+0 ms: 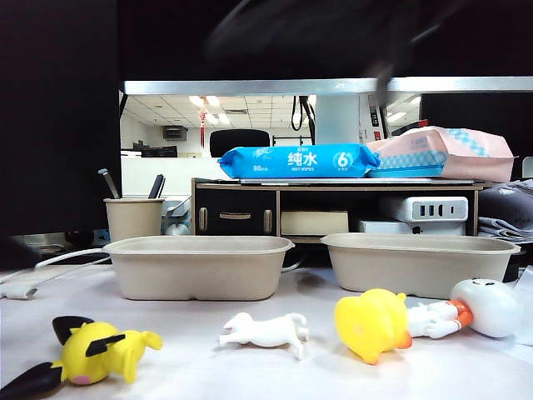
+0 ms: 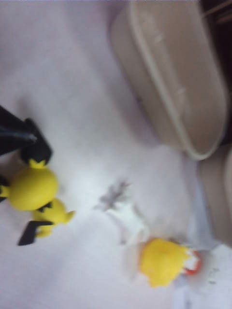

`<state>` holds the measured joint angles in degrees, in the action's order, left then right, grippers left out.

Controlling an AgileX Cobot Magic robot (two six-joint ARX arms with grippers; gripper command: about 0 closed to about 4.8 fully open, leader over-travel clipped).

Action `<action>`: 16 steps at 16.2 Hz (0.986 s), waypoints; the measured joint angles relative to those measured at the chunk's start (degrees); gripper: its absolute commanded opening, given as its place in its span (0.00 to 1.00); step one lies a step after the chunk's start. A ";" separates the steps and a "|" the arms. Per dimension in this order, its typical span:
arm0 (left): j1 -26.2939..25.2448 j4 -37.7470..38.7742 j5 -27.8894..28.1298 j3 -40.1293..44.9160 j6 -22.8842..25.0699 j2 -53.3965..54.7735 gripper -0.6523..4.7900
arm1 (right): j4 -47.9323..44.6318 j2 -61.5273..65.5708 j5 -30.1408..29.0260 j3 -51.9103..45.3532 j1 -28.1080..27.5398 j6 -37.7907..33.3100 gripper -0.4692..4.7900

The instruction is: Put the dolls with similar colors into the same paper box, while dolls with different colors go into separate paper boxes.

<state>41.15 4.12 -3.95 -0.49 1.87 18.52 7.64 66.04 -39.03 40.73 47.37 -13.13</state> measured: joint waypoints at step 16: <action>-0.02 0.00 0.00 0.00 0.00 1.16 0.11 | 18.97 31.21 21.07 22.56 11.89 22.95 1.00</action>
<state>41.12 4.12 -3.95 -0.49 1.87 19.68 26.61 97.25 -17.96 63.29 59.27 9.82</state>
